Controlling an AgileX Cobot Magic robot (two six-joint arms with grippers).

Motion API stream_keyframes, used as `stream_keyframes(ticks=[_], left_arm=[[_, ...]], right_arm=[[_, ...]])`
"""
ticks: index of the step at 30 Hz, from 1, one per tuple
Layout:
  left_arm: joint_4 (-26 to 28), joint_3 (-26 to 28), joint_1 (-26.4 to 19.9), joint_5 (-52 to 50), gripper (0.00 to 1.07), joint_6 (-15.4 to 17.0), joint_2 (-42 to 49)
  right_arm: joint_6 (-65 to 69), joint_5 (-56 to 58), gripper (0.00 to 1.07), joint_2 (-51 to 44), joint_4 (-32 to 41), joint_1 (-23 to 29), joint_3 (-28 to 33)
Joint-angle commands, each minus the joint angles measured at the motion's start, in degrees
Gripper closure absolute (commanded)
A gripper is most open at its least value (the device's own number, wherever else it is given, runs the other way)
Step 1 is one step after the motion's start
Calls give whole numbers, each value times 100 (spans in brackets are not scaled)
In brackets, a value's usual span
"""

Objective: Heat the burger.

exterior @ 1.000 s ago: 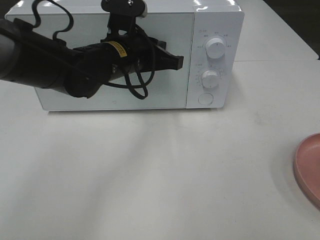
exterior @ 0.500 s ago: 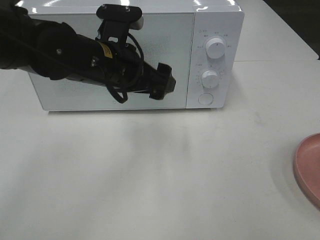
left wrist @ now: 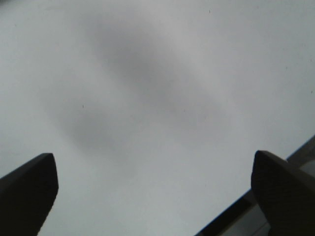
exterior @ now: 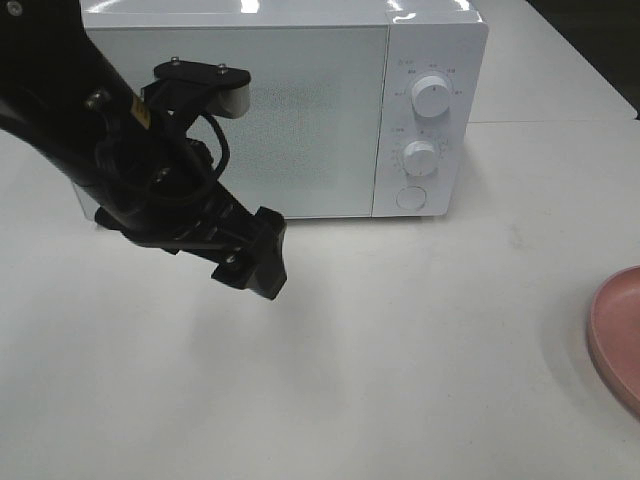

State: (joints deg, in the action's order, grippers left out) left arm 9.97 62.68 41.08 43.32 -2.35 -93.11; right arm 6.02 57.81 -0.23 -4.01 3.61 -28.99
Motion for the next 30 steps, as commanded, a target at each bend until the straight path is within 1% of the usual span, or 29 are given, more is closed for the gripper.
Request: stream_keyframes(ticks=[1,3,4,5,7,8,9,10,11,12,13,14,15,16,17,18,19,20,21,22,23,24,25,26,27,28,29,30], left_arm=[[40,0,-46,395,6,103,138],[40,0,-212,716,6,166,264],[40,0,-212,716,6,166,264],[40,0,-395,951,6,172,344],[40,0,-487,1066,6,172,390],[34,0,-739,1255,6,172,476],[34,0,-739,1255,6,172,476],[34,0,-877,1341,6,160,527],[34,-6,-1134,1484,6,86,625],[34,-6,-1134,1484,6,86,625],[34,-17,-1283,1541,6,52,693],[34,-17,-1587,1667,6,-34,796],[34,-17,-1587,1667,6,-34,796],[34,-17,-1937,1828,6,-115,905],[34,-17,-1937,1828,6,-115,905],[34,-23,-2269,1982,6,-206,1008],[34,-40,-2447,2063,6,-235,1066],[34,-40,-2447,2063,6,-235,1066],[40,-120,-2779,2172,6,-258,1186],[34,-195,-2962,2206,6,-286,1261],[34,-195,-2962,2206,6,-286,1261],[34,-384,-3306,2246,6,-327,1415],[34,-384,-3306,2246,6,-327,1415],[46,-579,-3575,2246,6,-327,1639],[57,-693,-3701,2200,6,-309,1770],[57,-693,-3701,2200,6,-309,1770],[57,-882,-3879,2137,6,-258,2028],[52,-980,-3948,2149,6,-258,2183]], right_arm=[[-40,-63,32,-155,11,-23,6],[-40,-63,32,-155,11,-23,6],[-40,-63,32,-155,11,-23,6],[-40,-63,32,-155,11,-23,6],[-40,-63,32,-155,11,-23,6],[-40,-63,32,-155,11,-23,6],[-40,-63,32,-155,11,-23,6],[-40,-63,32,-155,11,-23,6],[-40,-63,32,-155,11,-23,6],[-40,-63,32,-155,11,-23,6],[-40,-63,32,-155,11,-23,6],[-40,-63,32,-155,11,-23,6],[-40,-63,32,-155,11,-23,6],[-40,-63,32,-155,11,-23,6],[-40,-63,32,-155,11,-23,6],[-40,-63,32,-155,11,-23,6],[-40,-63,32,-155,11,-23,6],[-40,-63,32,-155,11,-23,6],[-40,-63,32,-155,11,-23,6],[-40,-63,32,-155,11,-23,6],[-40,-63,32,-155,11,-23,6],[-40,-63,32,-155,11,-23,6],[-40,-63,32,-155,11,-23,6],[-40,-63,32,-155,11,-23,6],[-40,-63,32,-155,11,-23,6],[-40,-63,32,-155,11,-23,6],[-40,-63,32,-155,11,-23,6],[-40,-63,32,-155,11,-23,6]])
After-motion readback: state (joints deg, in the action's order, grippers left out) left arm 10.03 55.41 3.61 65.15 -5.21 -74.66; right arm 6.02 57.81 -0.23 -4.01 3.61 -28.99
